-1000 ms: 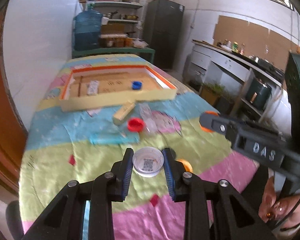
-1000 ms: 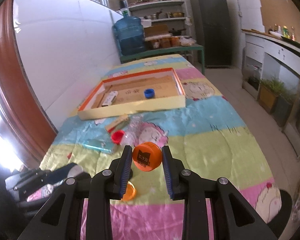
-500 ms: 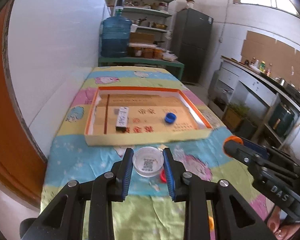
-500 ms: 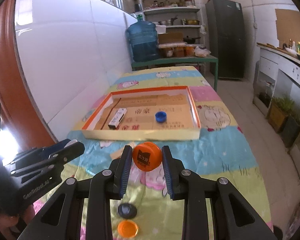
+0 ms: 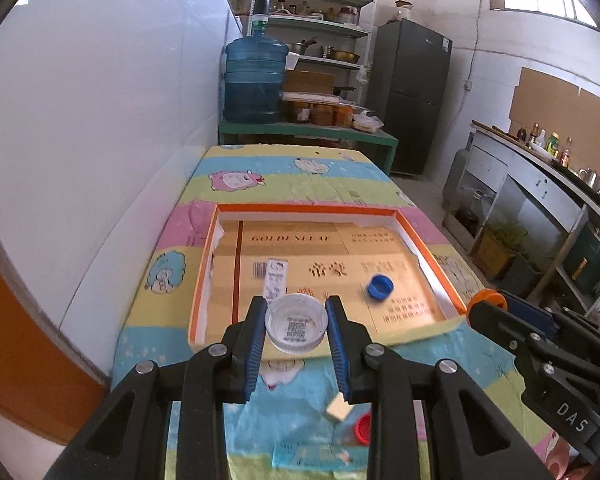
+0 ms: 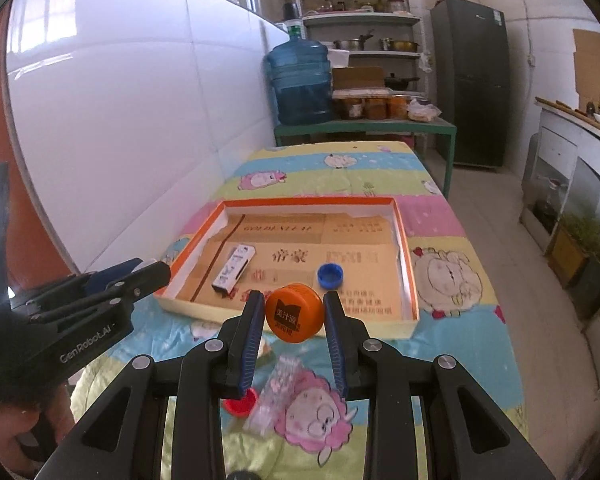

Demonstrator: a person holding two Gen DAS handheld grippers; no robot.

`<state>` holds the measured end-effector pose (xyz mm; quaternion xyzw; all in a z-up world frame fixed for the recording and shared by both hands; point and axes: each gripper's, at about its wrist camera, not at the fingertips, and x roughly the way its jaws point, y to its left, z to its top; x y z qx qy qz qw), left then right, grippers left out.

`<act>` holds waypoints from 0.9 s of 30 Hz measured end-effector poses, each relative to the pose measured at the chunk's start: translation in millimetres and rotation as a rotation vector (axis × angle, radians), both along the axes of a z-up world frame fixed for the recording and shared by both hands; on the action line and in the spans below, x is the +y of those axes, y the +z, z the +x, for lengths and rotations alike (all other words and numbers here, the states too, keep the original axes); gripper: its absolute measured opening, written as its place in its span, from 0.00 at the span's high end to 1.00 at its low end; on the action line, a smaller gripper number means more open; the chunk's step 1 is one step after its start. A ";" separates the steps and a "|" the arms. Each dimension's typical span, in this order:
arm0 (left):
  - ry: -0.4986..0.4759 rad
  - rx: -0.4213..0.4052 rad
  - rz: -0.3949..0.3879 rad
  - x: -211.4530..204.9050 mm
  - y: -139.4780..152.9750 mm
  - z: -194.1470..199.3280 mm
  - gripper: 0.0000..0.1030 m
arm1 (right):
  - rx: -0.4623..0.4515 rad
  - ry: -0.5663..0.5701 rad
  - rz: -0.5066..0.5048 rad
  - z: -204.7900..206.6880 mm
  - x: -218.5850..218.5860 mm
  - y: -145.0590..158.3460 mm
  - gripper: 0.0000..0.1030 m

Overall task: Organize rigid objects
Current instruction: 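Carry the orange cap and clear lid over the tray with both tools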

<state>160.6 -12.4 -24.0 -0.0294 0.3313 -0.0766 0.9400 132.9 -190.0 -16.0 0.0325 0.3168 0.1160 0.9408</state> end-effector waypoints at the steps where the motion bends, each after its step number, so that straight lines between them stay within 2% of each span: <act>1: 0.002 0.001 -0.001 0.6 0.6 4.1 0.70 | -0.001 0.000 -0.002 3.4 -0.7 1.1 0.70; 16: -0.017 0.017 -0.018 -12.6 9.6 57.5 0.70 | 0.014 -0.033 0.003 61.4 -16.0 7.6 0.70; 27: -0.032 0.058 -0.032 -32.9 -3.4 99.3 0.70 | 0.071 -0.067 -0.005 107.7 -38.1 -12.7 0.70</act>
